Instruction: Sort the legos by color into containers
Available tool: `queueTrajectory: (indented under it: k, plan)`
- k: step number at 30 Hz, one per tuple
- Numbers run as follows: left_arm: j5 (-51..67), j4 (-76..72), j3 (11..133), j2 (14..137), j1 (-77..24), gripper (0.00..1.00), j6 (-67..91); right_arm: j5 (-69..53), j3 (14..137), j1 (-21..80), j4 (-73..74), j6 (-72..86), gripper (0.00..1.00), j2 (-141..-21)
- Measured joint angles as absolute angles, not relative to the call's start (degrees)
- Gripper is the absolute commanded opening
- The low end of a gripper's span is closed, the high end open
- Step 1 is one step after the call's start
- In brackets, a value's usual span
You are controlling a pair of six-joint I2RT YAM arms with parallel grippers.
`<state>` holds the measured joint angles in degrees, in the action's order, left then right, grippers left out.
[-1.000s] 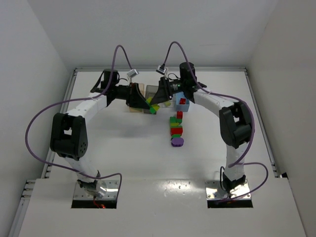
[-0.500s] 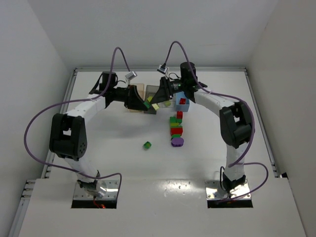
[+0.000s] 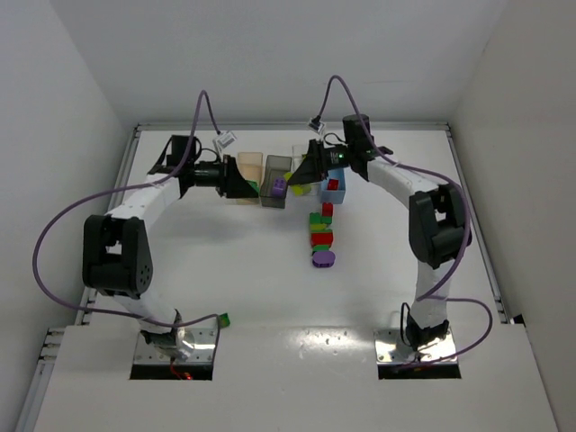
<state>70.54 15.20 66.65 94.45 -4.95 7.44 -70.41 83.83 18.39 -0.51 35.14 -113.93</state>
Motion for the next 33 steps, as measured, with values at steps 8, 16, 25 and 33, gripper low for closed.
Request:
queueTrajectory:
  k: [8,16,25,33]
  plan:
    - [38.02,18.61,76.47,96.18,-9.67,0.30,2.94,-57.43,86.67,17.39,13.76,21.12,0.08,-111.48]
    - [19.53,18.87,83.09,106.32,-12.19,0.37,2.79,-46.89,87.05,17.06,18.46,15.40,0.08,-108.73]
    - [13.02,21.02,86.50,113.49,-12.36,0.87,3.05,-39.55,90.80,16.25,20.62,13.82,0.09,-109.75]
    - [16.34,20.01,86.65,111.35,-12.60,0.87,4.21,-35.20,97.84,16.43,20.67,13.17,0.11,-116.73]
